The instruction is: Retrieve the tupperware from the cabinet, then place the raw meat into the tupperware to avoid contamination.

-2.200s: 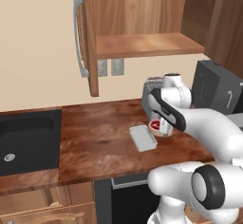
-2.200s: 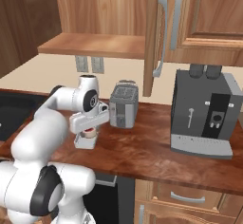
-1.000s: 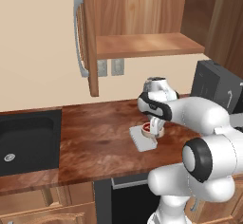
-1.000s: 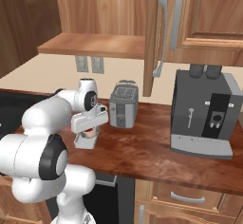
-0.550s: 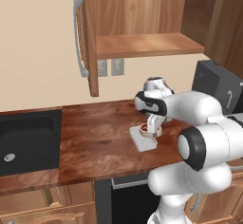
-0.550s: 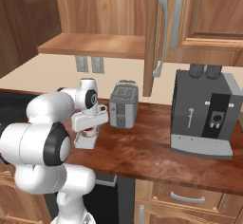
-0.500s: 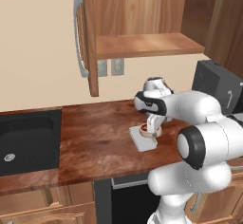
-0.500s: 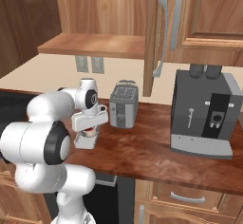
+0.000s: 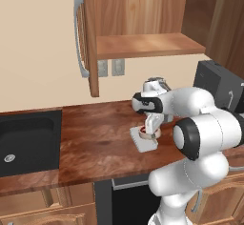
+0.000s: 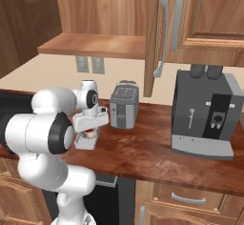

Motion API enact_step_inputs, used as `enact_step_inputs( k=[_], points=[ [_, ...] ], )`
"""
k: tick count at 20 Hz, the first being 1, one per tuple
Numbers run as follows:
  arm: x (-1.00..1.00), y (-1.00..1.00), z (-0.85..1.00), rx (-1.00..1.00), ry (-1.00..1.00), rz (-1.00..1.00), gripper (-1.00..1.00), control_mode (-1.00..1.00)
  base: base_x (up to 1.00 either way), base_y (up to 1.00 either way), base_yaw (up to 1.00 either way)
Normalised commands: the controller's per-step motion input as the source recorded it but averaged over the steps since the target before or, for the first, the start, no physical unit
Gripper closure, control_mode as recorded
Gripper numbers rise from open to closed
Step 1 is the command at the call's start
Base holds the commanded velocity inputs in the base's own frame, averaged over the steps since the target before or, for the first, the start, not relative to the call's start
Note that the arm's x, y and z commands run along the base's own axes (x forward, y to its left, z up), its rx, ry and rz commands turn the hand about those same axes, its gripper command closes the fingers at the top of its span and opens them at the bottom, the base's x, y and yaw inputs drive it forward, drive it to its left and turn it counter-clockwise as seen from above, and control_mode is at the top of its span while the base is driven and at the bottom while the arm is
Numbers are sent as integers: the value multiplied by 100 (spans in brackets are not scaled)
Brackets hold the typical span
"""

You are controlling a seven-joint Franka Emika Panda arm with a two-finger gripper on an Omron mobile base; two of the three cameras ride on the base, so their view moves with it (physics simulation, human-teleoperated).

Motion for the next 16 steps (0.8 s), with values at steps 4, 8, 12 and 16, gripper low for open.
enact_step_inputs(
  k=[4, 8, 12, 16],
  points=[
    [7, 0, -11, -2, 4, 0, 100, -100, 0, 0, 0],
    [6, 0, -10, -1, 3, 0, 100, -100, 0, 0, 0],
    [6, 0, -10, -1, 2, 0, 100, -100, 0, 0, 0],
    [7, 0, -11, -1, 0, 0, 100, -100, 0, 0, 0]
  ],
)
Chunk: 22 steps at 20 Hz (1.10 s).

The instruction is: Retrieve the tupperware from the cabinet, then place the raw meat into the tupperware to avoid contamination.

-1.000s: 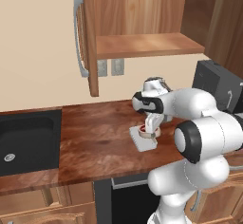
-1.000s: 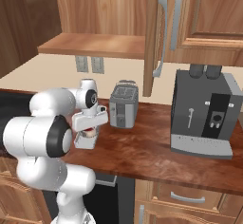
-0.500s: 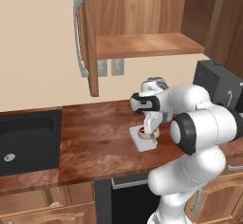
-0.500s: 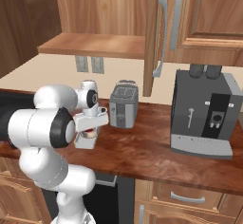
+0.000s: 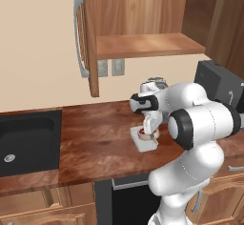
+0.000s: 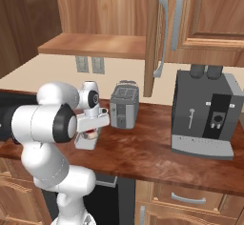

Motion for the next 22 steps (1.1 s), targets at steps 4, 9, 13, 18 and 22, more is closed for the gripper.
enact_step_inputs(
  k=[4, 9, 13, 18, 22],
  points=[
    [8, 1, -11, -1, 0, 0, 100, -100, 0, 0, 0],
    [6, 1, -11, -1, 0, 0, 100, -100, 0, 0, 0],
    [3, 1, -10, -1, 0, 0, 100, -100, 0, 0, 0],
    [0, 1, -5, -1, 0, 0, -100, -100, 0, 0, 0],
    [0, 0, 0, -1, 0, 0, -100, -100, 0, 0, 0]
  ],
)
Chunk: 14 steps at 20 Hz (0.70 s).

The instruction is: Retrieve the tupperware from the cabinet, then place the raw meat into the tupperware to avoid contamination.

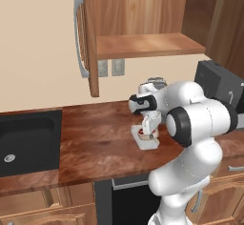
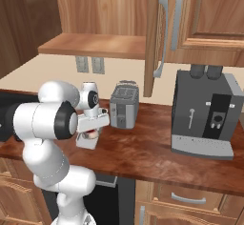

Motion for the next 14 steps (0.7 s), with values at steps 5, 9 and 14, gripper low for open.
enact_step_inputs(
  k=[5, 9, 14],
  points=[
    [0, 0, 0, -1, 0, 0, -100, -100, 0, 0, 0],
    [0, 0, 0, -1, 1, 0, -100, -100, 0, 0, 0],
    [-1, 0, 3, 0, 1, 0, -100, -100, 0, 0, 0]
  ],
)
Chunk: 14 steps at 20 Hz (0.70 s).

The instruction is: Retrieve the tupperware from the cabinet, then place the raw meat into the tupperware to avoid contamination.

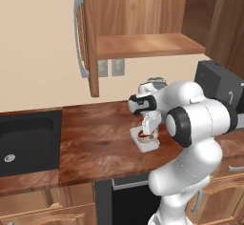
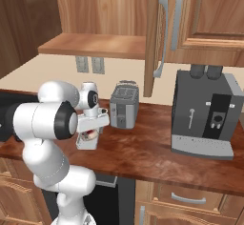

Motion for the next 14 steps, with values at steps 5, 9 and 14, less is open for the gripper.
enact_step_inputs(
  k=[5, 9, 14],
  points=[
    [-8, 0, 19, 0, 0, 0, -100, -100, 0, 0, 0],
    [-16, 0, 28, 0, 0, 0, -100, -100, 0, 0, 0],
    [-19, 1, 37, 0, 0, 0, -100, -100, 0, 0, 0]
  ],
)
